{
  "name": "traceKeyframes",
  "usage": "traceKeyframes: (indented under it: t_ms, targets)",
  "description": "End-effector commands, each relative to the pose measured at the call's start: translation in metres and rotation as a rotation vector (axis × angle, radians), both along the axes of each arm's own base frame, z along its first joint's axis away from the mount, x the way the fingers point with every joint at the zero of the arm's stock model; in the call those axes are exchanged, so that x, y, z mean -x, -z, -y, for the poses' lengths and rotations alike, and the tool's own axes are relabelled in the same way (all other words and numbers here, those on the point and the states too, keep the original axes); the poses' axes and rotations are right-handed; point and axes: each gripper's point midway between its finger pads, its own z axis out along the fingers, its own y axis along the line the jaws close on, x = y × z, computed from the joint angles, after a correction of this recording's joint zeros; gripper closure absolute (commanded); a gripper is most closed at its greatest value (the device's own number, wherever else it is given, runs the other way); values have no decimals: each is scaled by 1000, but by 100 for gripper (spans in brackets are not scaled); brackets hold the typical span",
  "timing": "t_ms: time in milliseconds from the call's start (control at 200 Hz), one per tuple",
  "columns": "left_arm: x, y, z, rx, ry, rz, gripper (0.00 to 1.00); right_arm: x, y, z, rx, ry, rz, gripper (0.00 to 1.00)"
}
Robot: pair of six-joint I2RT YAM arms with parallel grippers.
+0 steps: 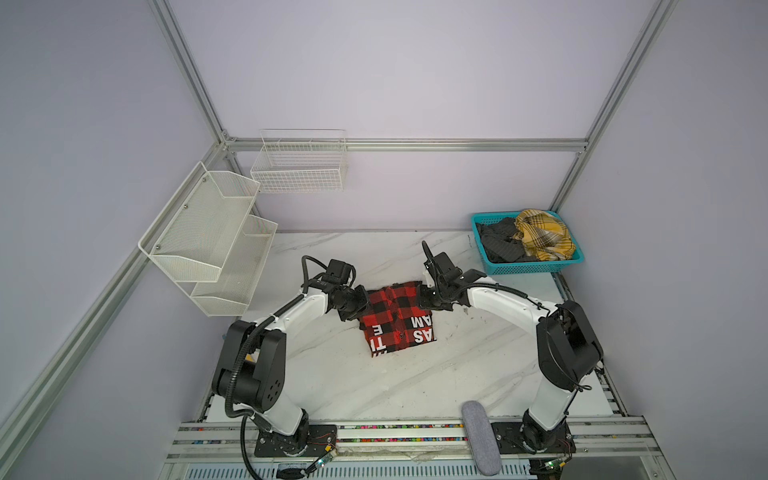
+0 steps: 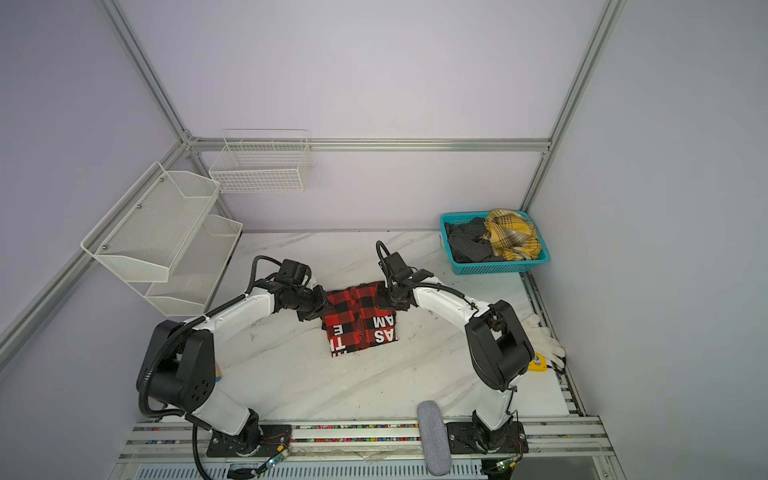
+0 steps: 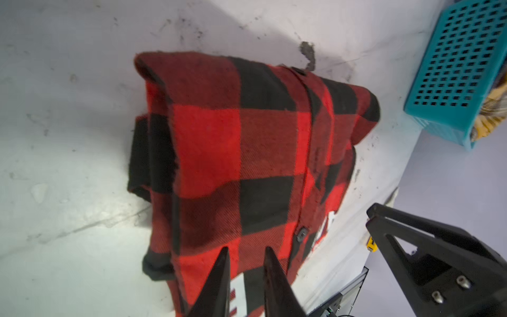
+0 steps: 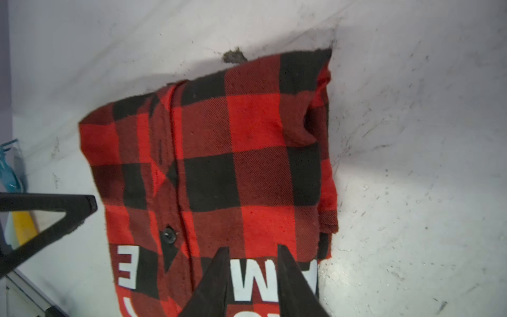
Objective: Fold and stack the long sleeve shirts
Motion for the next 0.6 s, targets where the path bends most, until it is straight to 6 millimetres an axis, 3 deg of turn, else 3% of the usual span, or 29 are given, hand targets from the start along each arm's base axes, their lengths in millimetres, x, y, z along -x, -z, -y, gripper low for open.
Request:
traceKeyframes:
  t_ms: [0, 115, 275, 520, 595]
  targets:
    - [-23, 0, -3, -3, -22, 54, 80, -2, 13, 3, 10, 23, 6, 71]
    - [-34, 17, -7, -32, -25, 37, 80, 6, 28, 4, 14, 23, -21, 75]
    - [-39, 43, -12, -46, -17, -12, 82, 34, 44, -4, 25, 10, -65, 79]
    - [-46, 52, -20, -88, 20, -4, 82, 86, 54, -16, 16, 15, -125, 82]
    - [-47, 50, -17, -79, 38, -8, 82, 92, 54, -9, 61, 30, -123, 82]
